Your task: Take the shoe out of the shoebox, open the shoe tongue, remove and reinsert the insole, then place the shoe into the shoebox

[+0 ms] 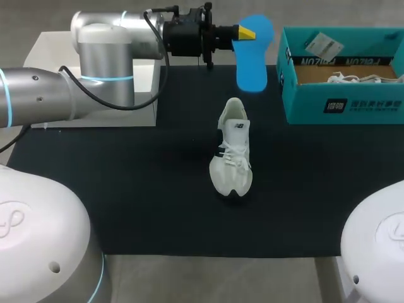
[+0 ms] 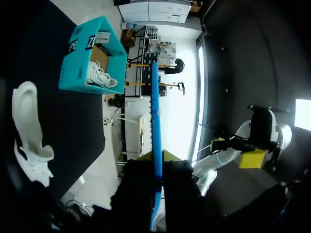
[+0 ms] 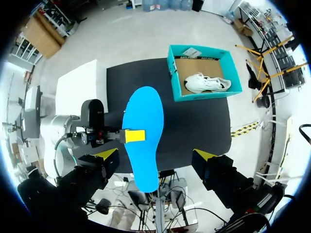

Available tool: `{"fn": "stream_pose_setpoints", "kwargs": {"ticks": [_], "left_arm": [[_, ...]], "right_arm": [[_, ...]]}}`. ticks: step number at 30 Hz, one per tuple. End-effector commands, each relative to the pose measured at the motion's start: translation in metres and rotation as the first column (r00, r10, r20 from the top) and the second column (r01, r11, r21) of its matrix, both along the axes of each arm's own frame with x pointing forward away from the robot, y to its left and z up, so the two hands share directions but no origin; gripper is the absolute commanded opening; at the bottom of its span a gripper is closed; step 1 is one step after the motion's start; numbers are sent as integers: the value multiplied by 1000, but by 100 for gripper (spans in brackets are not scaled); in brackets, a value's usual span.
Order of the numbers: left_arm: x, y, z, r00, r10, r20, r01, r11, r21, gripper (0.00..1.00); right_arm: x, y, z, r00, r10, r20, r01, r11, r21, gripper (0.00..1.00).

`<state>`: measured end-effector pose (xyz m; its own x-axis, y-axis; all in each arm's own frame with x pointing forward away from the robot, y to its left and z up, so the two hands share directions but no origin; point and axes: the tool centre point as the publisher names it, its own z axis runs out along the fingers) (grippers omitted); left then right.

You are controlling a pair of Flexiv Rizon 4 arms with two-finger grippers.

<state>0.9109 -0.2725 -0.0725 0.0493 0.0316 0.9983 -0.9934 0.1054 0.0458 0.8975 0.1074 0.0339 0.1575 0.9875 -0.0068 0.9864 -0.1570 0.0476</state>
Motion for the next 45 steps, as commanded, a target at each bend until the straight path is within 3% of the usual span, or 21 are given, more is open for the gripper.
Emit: {"fn": "stream_pose_setpoints", "kwargs": {"ticks": [1,8,10,45], "left_arm": [[0,0,1,1000,-3,-3,3,1000,-1,0],[3,2,3,1000,6,-1,-6,1000,-7,0],[3,2,3,1000,6,-2,-6,1000,-9,0],[0,4,1,1000,6,7,-6,1000,-18,0]], "right_arm": [[-7,5,2,1000,-16,22,21,973,-230,100],[-6,4,-2,997,38,71,-42,997,59,100],[-6,5,-3,996,40,78,-47,995,88,100],[-6,7,-5,997,49,62,-52,997,60,100]]}}
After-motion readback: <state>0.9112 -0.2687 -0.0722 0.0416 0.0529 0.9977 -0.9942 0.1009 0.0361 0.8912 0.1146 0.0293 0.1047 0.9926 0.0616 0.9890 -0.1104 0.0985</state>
